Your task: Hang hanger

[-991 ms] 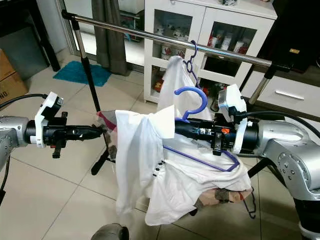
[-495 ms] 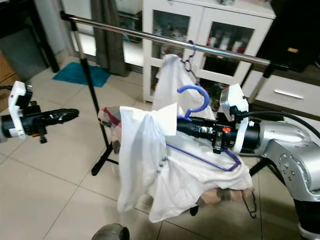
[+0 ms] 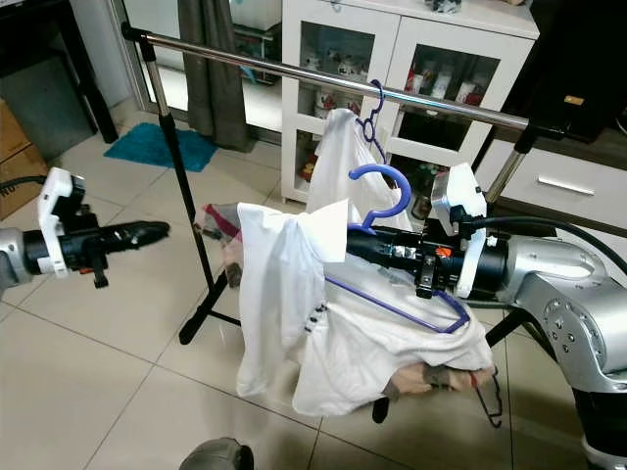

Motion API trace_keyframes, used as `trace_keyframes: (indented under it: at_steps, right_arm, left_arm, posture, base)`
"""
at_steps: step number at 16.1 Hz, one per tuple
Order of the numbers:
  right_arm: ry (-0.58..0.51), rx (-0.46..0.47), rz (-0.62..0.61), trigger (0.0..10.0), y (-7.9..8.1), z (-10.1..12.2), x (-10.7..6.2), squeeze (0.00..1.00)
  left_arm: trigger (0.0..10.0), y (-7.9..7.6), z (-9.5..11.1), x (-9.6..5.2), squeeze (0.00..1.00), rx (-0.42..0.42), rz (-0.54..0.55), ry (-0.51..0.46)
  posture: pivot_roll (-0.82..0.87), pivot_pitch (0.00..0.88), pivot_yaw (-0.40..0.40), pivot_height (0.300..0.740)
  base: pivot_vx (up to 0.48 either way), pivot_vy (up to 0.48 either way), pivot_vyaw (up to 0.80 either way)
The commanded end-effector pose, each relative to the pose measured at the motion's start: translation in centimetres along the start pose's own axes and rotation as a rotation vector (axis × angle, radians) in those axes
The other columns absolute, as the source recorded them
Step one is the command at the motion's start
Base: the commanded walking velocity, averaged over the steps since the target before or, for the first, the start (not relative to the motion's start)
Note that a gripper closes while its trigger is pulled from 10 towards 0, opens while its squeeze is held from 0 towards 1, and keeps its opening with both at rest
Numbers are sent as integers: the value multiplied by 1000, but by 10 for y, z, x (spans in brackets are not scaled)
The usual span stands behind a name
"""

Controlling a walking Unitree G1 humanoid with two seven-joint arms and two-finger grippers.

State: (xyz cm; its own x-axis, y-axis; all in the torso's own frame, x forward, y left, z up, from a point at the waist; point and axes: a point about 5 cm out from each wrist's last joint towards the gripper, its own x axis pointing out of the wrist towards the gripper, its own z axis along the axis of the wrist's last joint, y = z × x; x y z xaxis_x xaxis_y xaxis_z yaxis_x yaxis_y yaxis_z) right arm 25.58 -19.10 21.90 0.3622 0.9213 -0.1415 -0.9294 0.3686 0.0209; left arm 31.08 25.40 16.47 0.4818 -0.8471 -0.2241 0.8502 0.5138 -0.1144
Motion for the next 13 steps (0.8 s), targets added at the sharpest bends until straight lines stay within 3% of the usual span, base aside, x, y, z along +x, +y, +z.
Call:
trace_keyframes:
  at_steps: [1,4,10,13]
  right_arm:
    - [-12,-33,1,10000,0,8,-3,0]
    - [-6,-31,22,10000,2,7,-2,0]
    - [22,-26,50,10000,3,3,-3,0]
    - [36,-30,74,10000,3,4,-2,0]
  left_arm:
    - [10000,-3,6,6,1000,32,-36,-12]
    - [10000,-4,11,8,1000,54,-84,-23]
    - [10000,-9,10,5,1000,72,-182,44]
    - [10000,-8,16,4,1000,145,-199,69]
  posture:
    - [111,0,0,740]
    - [106,0,-3,740]
    - [107,0,-3,740]
    - [102,0,4,740]
  base:
    - [0,0,0]
    - [0,0,0]
    - [0,0,0]
    - [0,0,0]
